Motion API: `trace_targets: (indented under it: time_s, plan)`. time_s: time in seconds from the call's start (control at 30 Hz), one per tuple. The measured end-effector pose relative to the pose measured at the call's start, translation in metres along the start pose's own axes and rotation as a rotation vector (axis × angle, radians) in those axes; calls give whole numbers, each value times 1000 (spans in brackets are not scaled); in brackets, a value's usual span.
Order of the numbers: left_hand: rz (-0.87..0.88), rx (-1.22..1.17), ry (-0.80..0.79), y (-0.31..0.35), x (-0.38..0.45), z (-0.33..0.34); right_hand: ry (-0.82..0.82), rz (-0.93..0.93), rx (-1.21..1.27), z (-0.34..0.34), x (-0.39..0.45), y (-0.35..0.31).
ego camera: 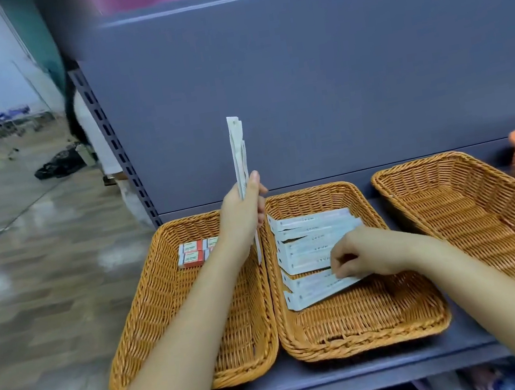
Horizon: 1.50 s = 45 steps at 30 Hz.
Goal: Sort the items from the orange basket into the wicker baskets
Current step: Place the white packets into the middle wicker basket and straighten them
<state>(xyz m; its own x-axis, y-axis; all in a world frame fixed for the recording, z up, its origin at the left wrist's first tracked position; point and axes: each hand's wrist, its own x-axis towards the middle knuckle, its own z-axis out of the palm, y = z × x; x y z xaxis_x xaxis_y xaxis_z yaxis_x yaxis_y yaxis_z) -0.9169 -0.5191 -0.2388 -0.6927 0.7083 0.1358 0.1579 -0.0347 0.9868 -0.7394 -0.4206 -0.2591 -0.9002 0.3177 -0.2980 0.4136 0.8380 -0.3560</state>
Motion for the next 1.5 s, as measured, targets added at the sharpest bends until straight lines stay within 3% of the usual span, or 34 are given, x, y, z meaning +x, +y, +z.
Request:
trace_targets:
  time_s: [0.57, 0.8, 0.9, 1.07, 1.5]
  plan:
    - [-10, 51, -46, 2, 0, 7, 58, -21, -82, 14, 6, -5]
    - [27, -99, -73, 15, -6, 10, 273, -86, 118, -7, 29, -29]
    - [36, -187, -86, 20, -10, 11, 373, -136, 331, -10, 38, -53]
    - [87, -186, -30, 22, -14, 11, 407, -112, 682, -12, 42, -72]
    - [21, -96, -13, 10, -18, 12, 597, -54, 609, -8, 26, -48]
